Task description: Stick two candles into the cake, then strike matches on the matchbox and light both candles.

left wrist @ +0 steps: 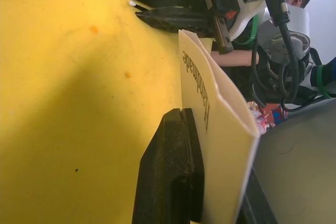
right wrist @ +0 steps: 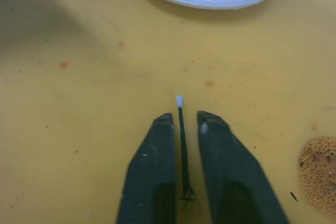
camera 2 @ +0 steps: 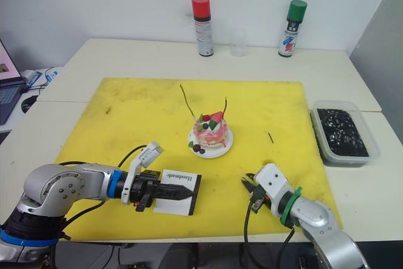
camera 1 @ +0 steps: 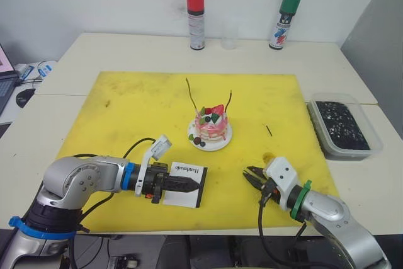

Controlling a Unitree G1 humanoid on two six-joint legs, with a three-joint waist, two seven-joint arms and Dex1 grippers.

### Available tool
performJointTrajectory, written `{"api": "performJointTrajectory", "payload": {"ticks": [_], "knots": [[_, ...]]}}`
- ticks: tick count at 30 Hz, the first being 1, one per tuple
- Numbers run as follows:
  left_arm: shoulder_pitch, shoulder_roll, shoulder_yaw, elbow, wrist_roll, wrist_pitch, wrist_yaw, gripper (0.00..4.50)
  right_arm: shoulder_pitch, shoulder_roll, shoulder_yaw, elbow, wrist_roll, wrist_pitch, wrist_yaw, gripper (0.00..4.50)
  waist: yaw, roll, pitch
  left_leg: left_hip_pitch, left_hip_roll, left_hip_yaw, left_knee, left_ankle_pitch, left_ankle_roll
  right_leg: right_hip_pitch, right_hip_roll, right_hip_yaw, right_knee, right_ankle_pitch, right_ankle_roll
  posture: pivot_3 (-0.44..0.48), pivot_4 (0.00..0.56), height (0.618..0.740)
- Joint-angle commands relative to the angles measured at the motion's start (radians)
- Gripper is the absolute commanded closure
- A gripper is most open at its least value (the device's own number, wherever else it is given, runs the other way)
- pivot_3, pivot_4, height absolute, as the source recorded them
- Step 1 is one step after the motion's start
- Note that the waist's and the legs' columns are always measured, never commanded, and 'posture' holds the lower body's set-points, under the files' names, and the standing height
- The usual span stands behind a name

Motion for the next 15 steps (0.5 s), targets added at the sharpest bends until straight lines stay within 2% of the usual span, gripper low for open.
{"api": "performJointTrajectory", "payload": {"ticks": [1, 15], "knots": [[-0.009, 0.002, 0.011, -0.031, -0.02, 0.002, 0.001, 4.5, 0.013, -0.003, 0.007, 0.002, 0.006, -0.037, 0.024, 2.47, 0.0, 0.0, 0.0, 0.0, 0.0, 0.0, 0.0, 0.0, 0.0, 0.0, 0.0, 0.0, 0.0, 0.0, 0.0, 0.0, 0.15, 0.74], [-0.027, 0.0, 0.003, -0.03, -0.021, 0.009, -0.002, 4.5, 0.06, 0.052, -0.019, 0.06, 0.013, -0.181, 0.025, 2.47, 0.0, 0.0, 0.0, 0.0, 0.0, 0.0, 0.0, 0.0, 0.0, 0.0, 0.0, 0.0, 0.0, 0.0, 0.0, 0.0, 0.15, 0.74]]}}
